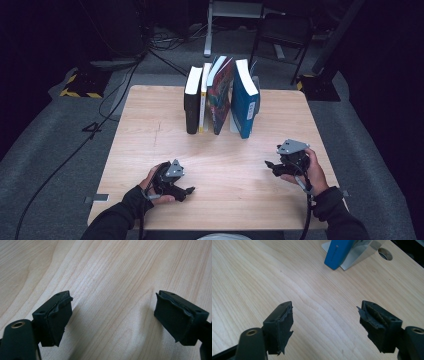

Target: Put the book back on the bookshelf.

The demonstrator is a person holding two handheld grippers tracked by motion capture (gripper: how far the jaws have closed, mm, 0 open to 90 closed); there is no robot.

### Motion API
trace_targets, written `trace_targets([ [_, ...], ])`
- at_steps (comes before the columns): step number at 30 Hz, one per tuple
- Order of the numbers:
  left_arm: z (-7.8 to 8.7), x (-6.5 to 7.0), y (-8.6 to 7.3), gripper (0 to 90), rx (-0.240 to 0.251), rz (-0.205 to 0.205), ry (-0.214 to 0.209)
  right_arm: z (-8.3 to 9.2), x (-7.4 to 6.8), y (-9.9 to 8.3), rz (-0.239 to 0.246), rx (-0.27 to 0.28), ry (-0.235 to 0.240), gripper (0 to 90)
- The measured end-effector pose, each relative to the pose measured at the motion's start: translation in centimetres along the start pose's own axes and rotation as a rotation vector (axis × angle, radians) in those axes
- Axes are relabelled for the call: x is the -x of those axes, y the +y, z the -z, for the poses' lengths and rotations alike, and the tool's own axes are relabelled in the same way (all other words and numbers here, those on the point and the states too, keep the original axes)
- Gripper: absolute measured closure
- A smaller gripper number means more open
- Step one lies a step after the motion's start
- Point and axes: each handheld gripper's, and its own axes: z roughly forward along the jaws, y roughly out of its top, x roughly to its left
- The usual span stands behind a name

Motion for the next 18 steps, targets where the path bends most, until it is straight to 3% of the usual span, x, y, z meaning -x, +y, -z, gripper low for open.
trace_targets([
  [12, 0.0, 0.0, 0.0, 14.6, -0.001, 0.0, 0.002, 1.4, -0.6, -3.0, 0.024, -0.029, -0.008, 25.4],
  [18, 0.0, 0.1, 0.0, 14.6, 0.0, 0.006, 0.006, 1.8, -0.8, -5.0, 0.029, -0.031, 0.01, 25.6],
])
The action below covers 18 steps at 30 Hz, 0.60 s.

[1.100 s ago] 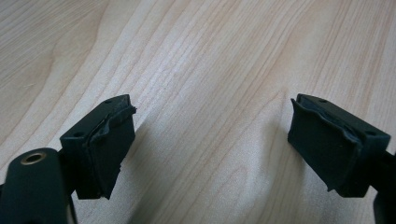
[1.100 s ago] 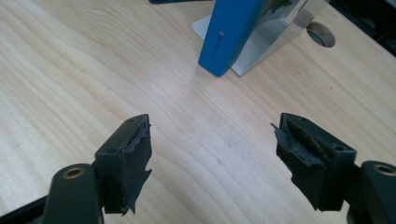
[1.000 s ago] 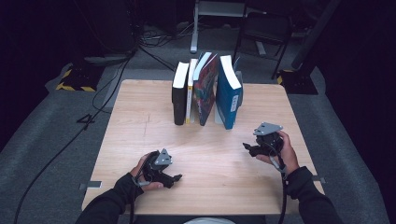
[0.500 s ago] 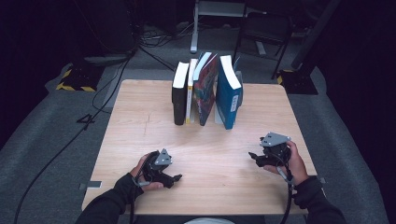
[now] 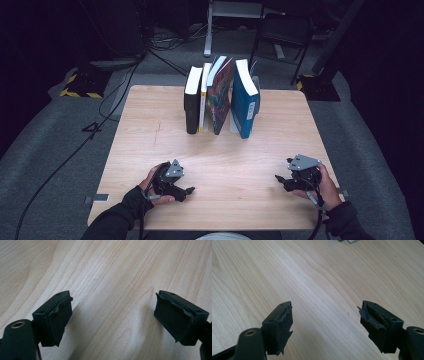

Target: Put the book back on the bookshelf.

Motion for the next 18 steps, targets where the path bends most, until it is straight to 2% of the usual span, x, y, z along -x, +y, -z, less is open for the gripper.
trace_targets([
  [4, 0.0, 0.0, 0.0, 14.6, 0.0, 0.001, 0.002, 0.1, 0.1, -1.4, -0.019, 0.005, 0.008, 25.4],
  [9, 0.0, 0.0, 0.0, 14.6, -0.001, 0.002, 0.003, 0.1, 0.6, -3.5, -0.075, 0.021, 0.02, 25.3],
  [15, 0.1, 0.1, -0.1, 14.6, 0.0, 0.004, 0.006, 0.0, 1.1, -6.2, -0.176, 0.053, 0.03, 25.7],
  [16, 0.1, 0.1, -0.1, 14.6, 0.0, 0.004, 0.005, 0.0, 1.2, -6.6, -0.194, 0.064, 0.044, 25.7],
  [17, 0.1, 0.1, -0.1, 14.6, 0.0, 0.004, 0.006, 0.0, 1.4, -7.3, -0.238, 0.082, 0.063, 25.7],
  [18, 0.1, 0.1, -0.1, 14.6, 0.001, 0.005, 0.006, 0.0, 1.5, -7.7, -0.262, 0.097, 0.07, 25.3],
])
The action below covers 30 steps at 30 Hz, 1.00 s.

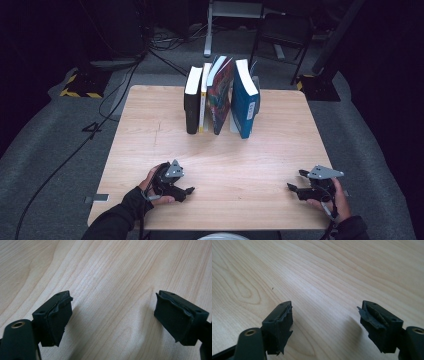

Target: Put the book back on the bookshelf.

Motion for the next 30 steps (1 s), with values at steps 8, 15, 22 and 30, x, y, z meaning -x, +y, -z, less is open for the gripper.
trace_targets([
  [8, 0.03, -0.01, -0.02, 14.6, -0.001, -0.003, -0.001, 1.01, 0.89, -1.21, -0.062, -0.006, 0.007, 22.5],
  [15, 0.4, 0.09, -0.43, 14.6, 0.0, 0.012, 0.01, 0.94, 0.95, -1.16, -0.06, -0.006, 0.009, 21.9],
  [22, 0.44, 0.04, -0.47, 14.5, -0.001, 0.009, 0.008, 0.9, 0.97, -1.14, -0.059, -0.006, 0.009, 21.7],
  [30, 0.42, -0.04, -0.46, 14.5, 0.001, 0.004, 0.002, 0.89, 0.98, -1.12, -0.06, -0.007, 0.009, 21.7],
])
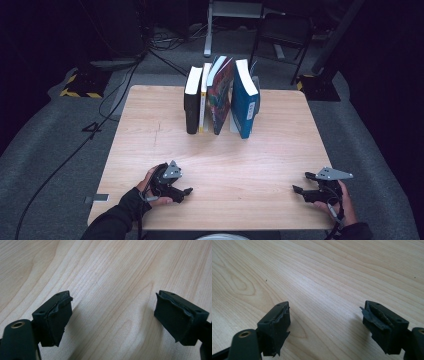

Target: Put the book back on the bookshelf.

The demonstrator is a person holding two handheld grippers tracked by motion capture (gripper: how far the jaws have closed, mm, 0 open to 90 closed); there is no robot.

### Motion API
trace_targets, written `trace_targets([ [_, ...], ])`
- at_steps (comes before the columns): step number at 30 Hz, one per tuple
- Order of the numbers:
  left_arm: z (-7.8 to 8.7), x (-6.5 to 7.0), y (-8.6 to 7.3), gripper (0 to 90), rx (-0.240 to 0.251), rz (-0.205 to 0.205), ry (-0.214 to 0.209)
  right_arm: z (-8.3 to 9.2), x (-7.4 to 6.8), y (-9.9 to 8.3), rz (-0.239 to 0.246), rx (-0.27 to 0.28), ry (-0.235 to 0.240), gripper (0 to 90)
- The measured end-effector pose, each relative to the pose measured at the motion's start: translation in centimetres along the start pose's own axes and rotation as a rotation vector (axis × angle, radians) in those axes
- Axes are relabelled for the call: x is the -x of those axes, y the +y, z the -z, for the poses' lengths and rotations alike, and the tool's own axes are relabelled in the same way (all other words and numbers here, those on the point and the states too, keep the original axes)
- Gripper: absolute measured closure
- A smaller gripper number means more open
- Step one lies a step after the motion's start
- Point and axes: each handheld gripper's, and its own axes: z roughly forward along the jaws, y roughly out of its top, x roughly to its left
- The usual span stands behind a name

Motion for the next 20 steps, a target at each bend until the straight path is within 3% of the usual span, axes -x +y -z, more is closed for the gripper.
trace_targets([
  [20, -0.09, -0.2, 0.08, 13.8, 0.0, -0.009, -0.013, -0.02, 0.01, 0.02, 0.004, -0.003, 0.003, 20.4],
])
